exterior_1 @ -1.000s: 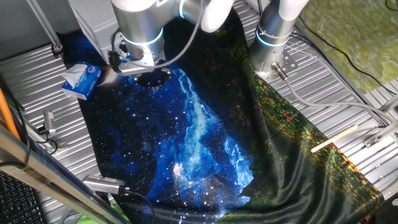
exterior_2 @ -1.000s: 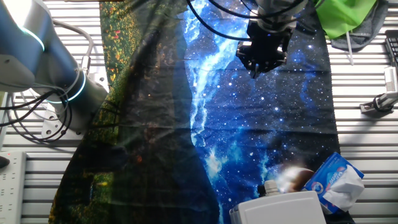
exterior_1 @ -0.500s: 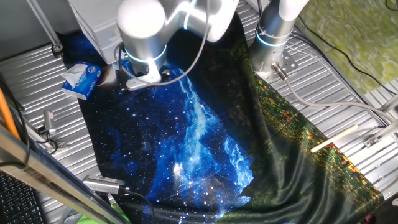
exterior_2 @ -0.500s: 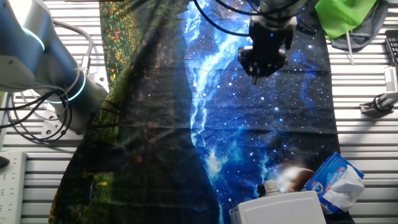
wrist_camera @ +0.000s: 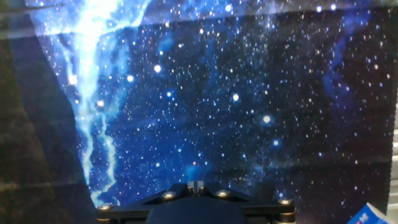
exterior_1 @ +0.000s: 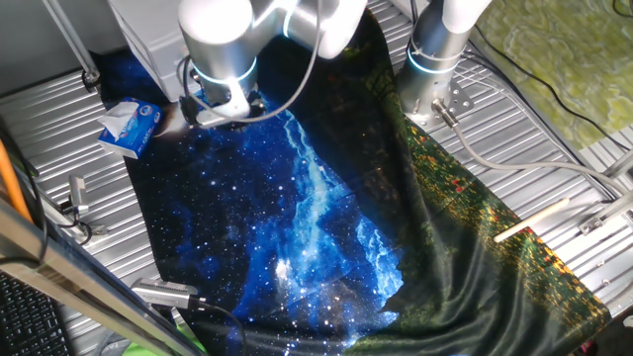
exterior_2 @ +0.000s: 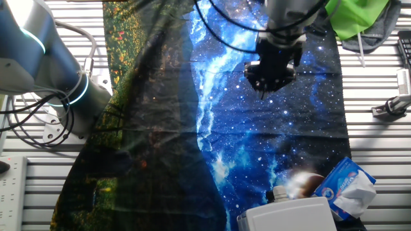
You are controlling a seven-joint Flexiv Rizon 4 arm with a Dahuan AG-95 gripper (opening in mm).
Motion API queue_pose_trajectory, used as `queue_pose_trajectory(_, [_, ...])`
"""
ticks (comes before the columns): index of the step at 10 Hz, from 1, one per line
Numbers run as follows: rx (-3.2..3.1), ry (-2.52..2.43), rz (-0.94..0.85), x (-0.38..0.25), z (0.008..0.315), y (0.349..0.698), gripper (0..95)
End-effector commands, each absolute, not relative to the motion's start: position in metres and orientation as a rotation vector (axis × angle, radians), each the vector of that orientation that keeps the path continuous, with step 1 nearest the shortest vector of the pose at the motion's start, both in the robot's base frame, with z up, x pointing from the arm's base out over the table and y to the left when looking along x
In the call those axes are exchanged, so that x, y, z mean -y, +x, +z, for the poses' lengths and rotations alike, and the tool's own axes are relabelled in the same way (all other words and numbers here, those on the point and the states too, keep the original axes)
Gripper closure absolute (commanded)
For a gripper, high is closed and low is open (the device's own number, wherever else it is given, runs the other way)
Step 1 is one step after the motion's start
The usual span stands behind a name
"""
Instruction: Grasp the handle and open the drawer
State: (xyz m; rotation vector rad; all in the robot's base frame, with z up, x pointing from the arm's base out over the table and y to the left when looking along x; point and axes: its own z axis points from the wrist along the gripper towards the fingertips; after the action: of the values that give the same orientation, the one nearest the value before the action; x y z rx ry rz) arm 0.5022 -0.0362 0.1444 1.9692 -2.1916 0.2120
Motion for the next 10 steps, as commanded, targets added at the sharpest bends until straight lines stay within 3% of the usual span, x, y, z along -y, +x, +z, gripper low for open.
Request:
queue_pose_trajectory(1, [2.182, 1.980, 0.210, 0.048, 0.140, 0.502, 95.0])
queue_pose_trajectory(10, [2.150, 2.032, 0.197, 0.103, 0.131, 0.511, 95.0])
